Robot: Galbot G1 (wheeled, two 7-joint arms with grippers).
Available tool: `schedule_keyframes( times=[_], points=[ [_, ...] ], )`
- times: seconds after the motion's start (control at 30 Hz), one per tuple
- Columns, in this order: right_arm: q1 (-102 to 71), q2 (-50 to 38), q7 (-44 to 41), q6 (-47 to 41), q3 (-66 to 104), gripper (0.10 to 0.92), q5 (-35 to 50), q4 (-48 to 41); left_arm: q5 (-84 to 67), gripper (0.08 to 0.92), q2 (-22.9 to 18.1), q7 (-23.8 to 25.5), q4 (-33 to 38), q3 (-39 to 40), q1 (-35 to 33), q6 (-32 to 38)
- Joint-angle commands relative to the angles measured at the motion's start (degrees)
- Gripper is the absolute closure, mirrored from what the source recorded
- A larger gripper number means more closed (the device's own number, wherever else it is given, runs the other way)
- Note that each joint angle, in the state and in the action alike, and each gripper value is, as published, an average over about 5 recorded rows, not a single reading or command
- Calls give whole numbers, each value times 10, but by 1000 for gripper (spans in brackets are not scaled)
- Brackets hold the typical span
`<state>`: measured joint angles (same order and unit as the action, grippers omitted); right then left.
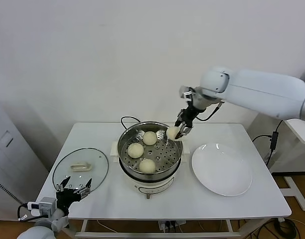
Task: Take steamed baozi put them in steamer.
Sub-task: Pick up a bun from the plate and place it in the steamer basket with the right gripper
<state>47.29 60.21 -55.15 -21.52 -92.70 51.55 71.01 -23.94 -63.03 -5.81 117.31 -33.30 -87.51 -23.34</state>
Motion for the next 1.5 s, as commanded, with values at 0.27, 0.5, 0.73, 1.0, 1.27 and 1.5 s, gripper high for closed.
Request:
schedule_keyframes(
  times=[0.27,0.5,0.73,1.0,1.27,1.5],
  points=[
    [-67,72,73,-56,-1,525,-7,6,-1,177,4,0,-1,-1,1,-1],
    [-87,76,87,-66,3,525,-27,3,-1,177,2,0,-2,-1,1,-1],
    [-97,74,94,-71,5,521,-42,1,-1,177,0,0,-2,-2,1,-1],
    [-95,64,88,-73,25,366,-43,-1,-1,177,-1,0,-4,-2,0,-1],
    [-46,-22,52,-59,74,209,-22,23,-5,177,-4,0,-4,-5,4,-2],
    [-123,-164,136,-32,229,203,10,43,-14,177,-7,-3,-2,-13,12,-9]
  ],
)
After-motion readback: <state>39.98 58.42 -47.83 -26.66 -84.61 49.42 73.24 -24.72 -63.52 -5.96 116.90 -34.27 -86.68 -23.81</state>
